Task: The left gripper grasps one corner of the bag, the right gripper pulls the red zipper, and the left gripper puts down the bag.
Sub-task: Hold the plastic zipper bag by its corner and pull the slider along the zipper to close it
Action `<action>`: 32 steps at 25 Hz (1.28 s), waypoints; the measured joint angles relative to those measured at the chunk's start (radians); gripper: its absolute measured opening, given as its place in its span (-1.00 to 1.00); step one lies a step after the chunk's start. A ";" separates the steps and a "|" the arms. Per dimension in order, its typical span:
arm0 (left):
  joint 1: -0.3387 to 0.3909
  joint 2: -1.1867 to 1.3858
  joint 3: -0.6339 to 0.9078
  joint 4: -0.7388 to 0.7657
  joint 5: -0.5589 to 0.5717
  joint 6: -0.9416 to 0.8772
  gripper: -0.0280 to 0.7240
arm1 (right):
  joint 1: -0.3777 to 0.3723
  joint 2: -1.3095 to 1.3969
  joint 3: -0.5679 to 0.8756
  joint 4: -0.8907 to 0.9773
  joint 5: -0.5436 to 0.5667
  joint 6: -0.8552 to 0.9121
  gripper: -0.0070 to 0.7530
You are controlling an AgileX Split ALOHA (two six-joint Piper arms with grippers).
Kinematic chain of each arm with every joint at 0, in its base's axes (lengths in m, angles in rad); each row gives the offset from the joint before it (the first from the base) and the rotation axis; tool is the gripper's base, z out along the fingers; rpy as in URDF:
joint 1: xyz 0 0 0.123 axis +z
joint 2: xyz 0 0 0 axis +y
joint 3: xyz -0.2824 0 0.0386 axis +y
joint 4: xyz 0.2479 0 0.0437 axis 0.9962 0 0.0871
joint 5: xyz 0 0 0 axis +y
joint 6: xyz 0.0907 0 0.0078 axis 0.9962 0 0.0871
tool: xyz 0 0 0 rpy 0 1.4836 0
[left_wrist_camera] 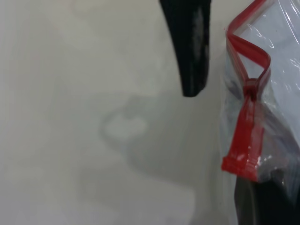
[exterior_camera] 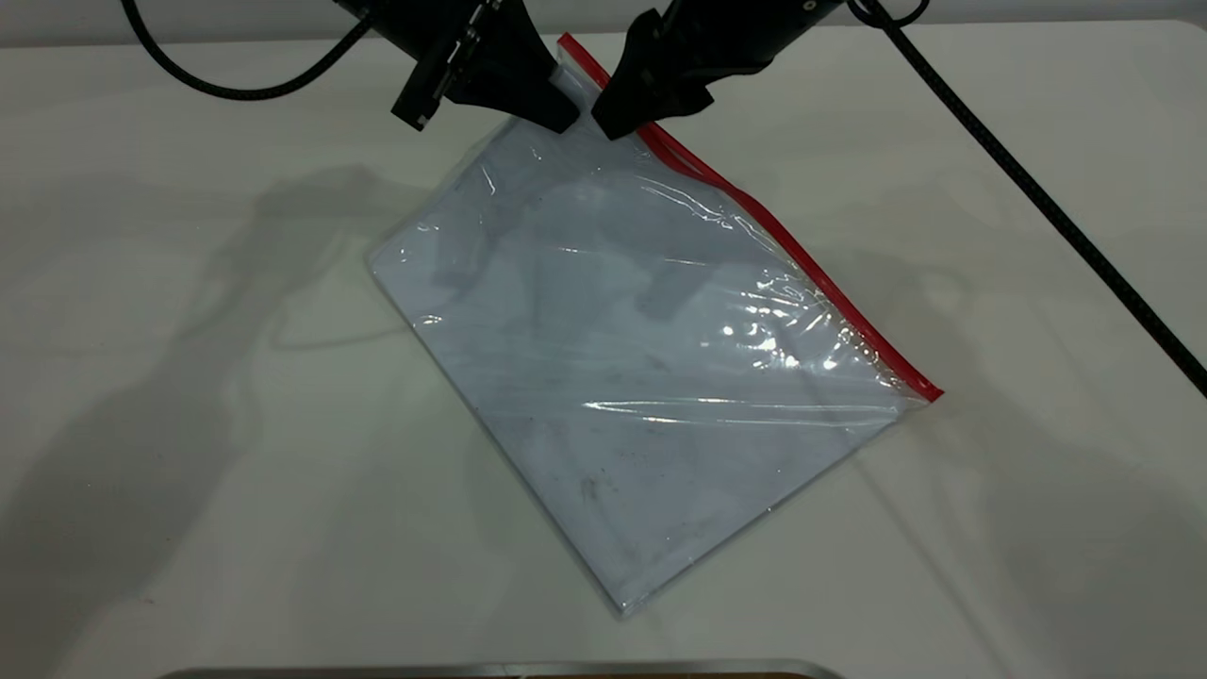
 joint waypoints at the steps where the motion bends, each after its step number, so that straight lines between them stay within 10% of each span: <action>1: 0.000 0.000 0.000 -0.001 0.000 0.000 -0.78 | 0.000 0.000 0.000 0.000 -0.004 0.000 0.43; 22: -0.001 0.000 0.000 -0.003 0.001 0.000 -0.78 | -0.001 0.000 -0.001 0.003 0.010 0.000 -0.79; 32: 0.010 0.004 0.000 -0.061 0.004 -0.020 -0.78 | -0.041 0.002 0.000 -0.146 0.052 0.132 -0.89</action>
